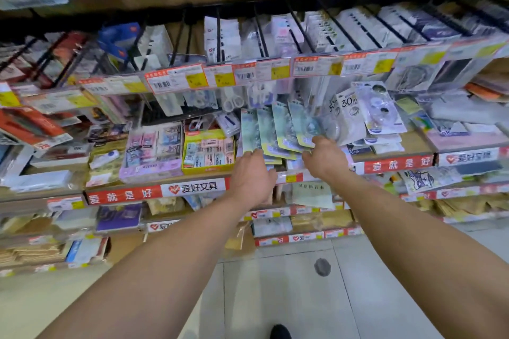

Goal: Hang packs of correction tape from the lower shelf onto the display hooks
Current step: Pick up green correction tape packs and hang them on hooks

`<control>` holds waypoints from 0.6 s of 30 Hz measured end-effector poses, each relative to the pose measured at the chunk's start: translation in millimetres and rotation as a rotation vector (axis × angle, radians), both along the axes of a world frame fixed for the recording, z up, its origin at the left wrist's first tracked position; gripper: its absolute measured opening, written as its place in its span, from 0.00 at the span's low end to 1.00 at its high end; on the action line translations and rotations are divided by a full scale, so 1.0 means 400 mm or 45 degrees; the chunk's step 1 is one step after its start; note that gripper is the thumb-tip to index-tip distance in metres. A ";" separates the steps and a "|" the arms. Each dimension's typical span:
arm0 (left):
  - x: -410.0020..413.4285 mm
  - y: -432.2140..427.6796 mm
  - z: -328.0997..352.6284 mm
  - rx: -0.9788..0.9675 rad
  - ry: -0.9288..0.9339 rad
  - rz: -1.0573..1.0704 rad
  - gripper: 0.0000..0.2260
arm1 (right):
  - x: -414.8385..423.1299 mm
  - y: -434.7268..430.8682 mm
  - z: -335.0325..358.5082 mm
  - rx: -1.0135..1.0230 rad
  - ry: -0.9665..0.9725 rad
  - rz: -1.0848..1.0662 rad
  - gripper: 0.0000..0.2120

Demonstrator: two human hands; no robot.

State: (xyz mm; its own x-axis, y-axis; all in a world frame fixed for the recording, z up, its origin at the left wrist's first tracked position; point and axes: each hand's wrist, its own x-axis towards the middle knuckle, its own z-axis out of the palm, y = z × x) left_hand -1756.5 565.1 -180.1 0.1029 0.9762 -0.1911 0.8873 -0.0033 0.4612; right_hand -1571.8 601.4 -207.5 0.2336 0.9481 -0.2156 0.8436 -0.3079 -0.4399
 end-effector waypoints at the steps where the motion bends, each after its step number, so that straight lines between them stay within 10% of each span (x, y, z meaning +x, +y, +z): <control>1: 0.017 0.014 -0.001 -0.008 -0.058 0.035 0.23 | 0.002 0.014 -0.007 -0.002 0.017 -0.029 0.20; 18: 0.164 0.265 -0.090 -0.313 -0.560 0.772 0.11 | 0.001 0.079 -0.087 0.157 -0.216 -0.010 0.17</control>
